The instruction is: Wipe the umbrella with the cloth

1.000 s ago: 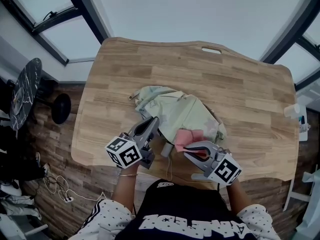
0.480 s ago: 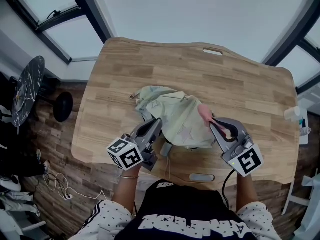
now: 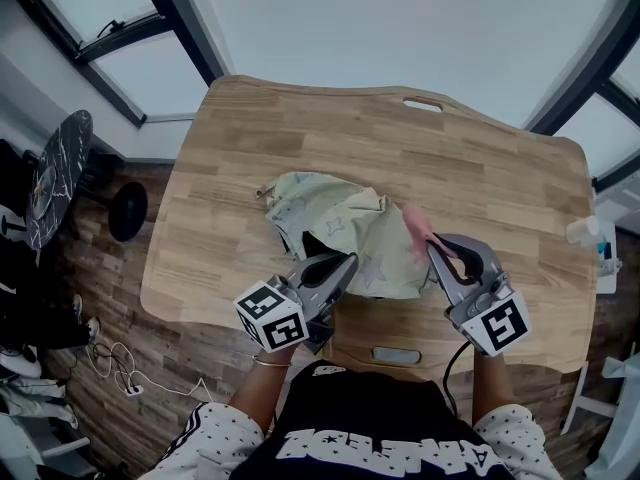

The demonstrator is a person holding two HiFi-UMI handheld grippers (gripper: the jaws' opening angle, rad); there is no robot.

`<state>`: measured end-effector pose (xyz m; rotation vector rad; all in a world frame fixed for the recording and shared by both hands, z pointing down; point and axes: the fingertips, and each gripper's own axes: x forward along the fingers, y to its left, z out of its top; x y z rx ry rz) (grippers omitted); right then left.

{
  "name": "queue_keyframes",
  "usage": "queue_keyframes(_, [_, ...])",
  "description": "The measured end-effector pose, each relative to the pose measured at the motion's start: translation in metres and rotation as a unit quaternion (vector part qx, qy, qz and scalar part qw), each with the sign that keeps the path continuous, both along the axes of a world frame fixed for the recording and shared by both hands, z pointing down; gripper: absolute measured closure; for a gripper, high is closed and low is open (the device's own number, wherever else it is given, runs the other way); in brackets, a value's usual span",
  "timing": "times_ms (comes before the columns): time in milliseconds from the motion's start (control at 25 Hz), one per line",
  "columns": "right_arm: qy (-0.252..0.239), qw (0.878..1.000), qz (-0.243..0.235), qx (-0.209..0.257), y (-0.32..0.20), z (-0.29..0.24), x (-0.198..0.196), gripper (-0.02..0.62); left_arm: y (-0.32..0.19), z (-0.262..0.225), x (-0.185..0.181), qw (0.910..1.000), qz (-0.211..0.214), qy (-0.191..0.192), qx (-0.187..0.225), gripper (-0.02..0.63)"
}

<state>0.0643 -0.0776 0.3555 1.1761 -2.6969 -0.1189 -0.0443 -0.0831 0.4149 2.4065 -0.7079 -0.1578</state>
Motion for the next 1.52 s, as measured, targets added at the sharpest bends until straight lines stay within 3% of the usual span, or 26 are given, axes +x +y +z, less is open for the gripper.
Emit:
queue_keyframes(320, [-0.010,1.000,-0.001,0.013,-0.001,-0.012,0.014,0.569,0.041,0.015,0.065,0.9957,0.088,-0.028,0.002,0.607])
queue_keyframes(760, [0.006,0.997,-0.063,0.039,-0.004,-0.026,-0.023,0.569,0.064,0.048,0.101,0.9865,0.131,-0.097,0.021,0.607])
queue_keyframes(880, [0.016,0.995,-0.094,0.016,-0.003,-0.010,-0.044,0.569,0.067,0.058,0.104,0.9845,0.135,-0.111,0.020,0.607])
queue_keyframes(1200, [0.048,0.987,-0.151,-0.024,0.006,0.043,-0.080,0.569,0.077,0.052,0.088,0.9867,0.126,-0.098,0.032,0.604])
queue_keyframes(1320, [0.060,0.985,-0.156,-0.039,0.007,0.058,-0.082,0.569,0.089,0.050,0.076,0.9870,0.129,-0.091,0.029,0.540])
queue_keyframes(1520, [0.095,0.980,-0.162,-0.059,0.010,0.083,-0.083,0.569,0.089,0.033,0.049,0.9938,0.085,-0.061,0.036,0.537])
